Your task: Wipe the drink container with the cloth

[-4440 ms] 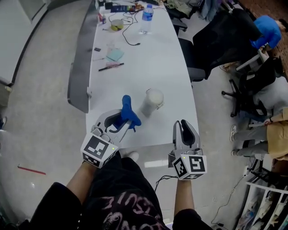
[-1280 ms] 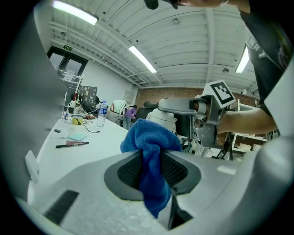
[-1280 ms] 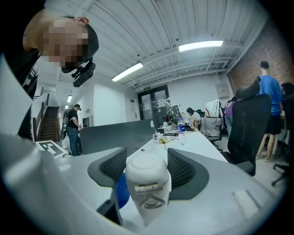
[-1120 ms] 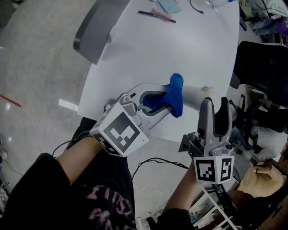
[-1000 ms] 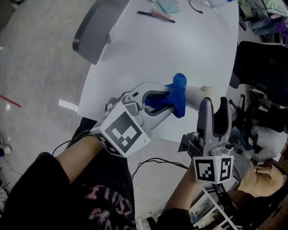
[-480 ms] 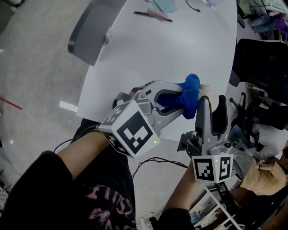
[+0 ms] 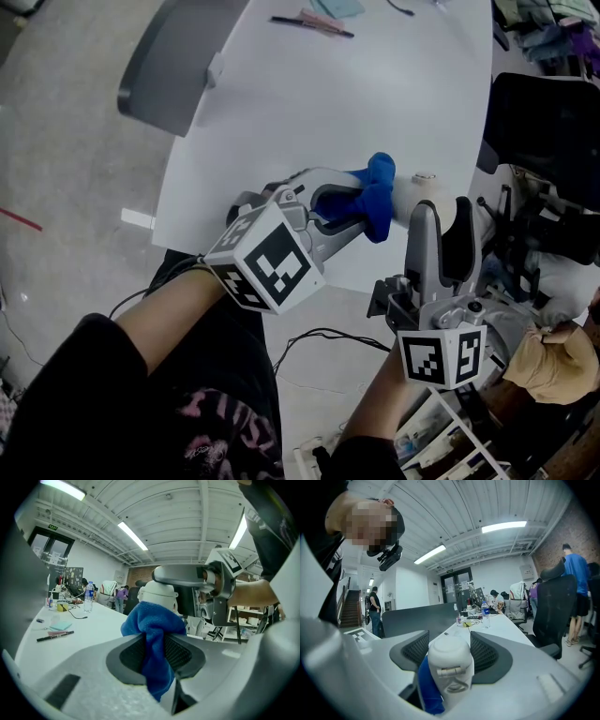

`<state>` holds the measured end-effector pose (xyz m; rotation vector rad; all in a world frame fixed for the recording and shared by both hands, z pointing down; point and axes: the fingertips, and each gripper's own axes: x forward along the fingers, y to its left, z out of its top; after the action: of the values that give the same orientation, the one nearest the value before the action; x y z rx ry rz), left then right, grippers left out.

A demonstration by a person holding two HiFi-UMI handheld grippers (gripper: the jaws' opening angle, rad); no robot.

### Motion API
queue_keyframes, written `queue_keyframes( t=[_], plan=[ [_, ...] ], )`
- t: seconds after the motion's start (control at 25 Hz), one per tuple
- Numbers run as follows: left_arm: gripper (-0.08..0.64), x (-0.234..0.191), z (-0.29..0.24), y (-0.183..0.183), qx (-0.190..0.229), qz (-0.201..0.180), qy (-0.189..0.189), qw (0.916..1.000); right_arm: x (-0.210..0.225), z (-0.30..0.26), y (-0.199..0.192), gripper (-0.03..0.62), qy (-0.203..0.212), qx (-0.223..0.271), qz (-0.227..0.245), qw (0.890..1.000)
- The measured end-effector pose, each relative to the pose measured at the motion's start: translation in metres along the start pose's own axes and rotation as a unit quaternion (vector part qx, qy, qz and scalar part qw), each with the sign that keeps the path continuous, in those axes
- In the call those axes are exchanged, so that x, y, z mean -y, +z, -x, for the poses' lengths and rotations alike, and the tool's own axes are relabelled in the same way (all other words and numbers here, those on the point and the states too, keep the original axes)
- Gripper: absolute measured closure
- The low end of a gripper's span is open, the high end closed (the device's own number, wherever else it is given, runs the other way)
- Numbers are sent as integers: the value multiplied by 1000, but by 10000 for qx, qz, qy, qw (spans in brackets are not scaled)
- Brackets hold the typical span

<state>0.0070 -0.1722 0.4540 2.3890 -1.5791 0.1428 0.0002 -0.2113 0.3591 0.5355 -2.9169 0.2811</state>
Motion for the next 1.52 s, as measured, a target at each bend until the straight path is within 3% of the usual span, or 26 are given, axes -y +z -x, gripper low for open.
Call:
queue_keyframes(
  t=[0.28, 0.56, 0.72, 1.12, 1.52],
  plan=[
    [456, -2, -8, -24, -283, 63, -140, 9995, 0, 1, 0, 309, -16, 1, -26, 10000],
    [456, -11, -14, -56, -898, 38, -118, 9959, -1, 0, -1, 308, -5, -20, -12, 10000],
    [457, -11, -7, -48, -733, 53, -55, 9973, 1, 1, -3, 308, 11, -12, -22, 10000],
    [457, -7, 15, 22, 26, -303, 60, 9995, 0, 2, -2, 310, 33, -21, -28, 10000],
    [457, -5, 5, 16, -73, -431, -3, 9990, 1, 2, -1, 311, 32, 1, -70, 10000]
  ],
)
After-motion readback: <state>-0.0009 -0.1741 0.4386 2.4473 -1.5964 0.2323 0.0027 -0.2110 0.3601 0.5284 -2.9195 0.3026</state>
